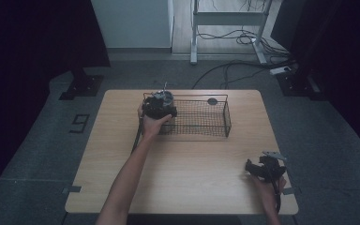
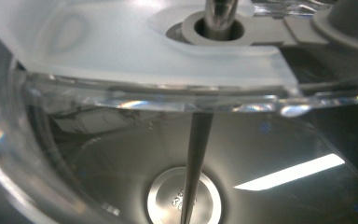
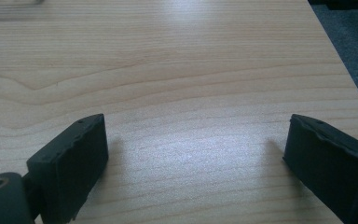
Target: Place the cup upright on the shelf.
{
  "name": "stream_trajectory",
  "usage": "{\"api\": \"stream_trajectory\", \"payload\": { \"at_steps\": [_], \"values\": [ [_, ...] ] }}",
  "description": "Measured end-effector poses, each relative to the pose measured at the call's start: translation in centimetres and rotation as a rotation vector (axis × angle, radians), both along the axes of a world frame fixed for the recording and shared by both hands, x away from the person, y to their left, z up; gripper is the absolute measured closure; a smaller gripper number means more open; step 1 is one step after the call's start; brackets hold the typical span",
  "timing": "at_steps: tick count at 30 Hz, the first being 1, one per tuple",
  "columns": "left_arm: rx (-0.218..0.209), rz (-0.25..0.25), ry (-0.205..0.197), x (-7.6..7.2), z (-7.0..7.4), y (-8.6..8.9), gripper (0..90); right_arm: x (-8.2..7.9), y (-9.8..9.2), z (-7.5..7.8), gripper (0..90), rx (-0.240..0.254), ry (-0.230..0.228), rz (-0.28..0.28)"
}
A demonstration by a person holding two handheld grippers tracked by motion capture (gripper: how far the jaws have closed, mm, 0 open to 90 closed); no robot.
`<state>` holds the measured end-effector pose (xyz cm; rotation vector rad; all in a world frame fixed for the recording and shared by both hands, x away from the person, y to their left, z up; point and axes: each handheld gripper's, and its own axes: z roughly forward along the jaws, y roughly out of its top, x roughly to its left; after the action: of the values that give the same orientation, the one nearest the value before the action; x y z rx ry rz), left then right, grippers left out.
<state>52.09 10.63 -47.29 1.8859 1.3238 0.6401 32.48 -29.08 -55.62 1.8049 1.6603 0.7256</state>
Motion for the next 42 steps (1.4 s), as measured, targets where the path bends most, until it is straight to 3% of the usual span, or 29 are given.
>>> {"api": "stream_trajectory", "payload": {
  "at_steps": [2,10,14,19,23,30,37,42],
  "values": [
    [0.016,-0.005,-0.008,-0.2,-0.1,-0.2,4.0,0.0,0.0,0.0,6.0,0.001,0.000,-0.001],
    [0.008,0.007,-0.013,-0.5,0.0,-0.1,3.3,0.0,0.0,0.0,6.0,0.001,0.000,-0.001],
    [-0.029,0.009,-0.035,-0.7,0.5,0.0,2.6,0.0,0.0,0.0,6.1,0.001,0.000,-0.001],
    [-0.016,0.009,-0.040,-1.0,0.8,0.1,2.8,0.0,0.0,0.0,6.1,0.001,0.000,-0.001],
    [-0.035,0.010,-0.045,-1.1,1.2,0.4,2.0,0.0,0.0,0.0,6.0,0.000,0.000,0.000],
    [-0.045,0.003,-0.093,-1.6,2.4,0.3,0.2,0.0,0.0,0.0,6.1,0.000,0.000,0.000],
    [-0.041,0.007,-0.118,-2.3,3.7,0.6,0.0,0.0,0.0,0.0,6.1,0.000,0.000,0.000],
    [-0.002,-0.006,-0.137,-2.7,4.0,0.8,0.0,0.0,0.0,0.0,6.1,0.000,0.000,0.000]
  ]
}}
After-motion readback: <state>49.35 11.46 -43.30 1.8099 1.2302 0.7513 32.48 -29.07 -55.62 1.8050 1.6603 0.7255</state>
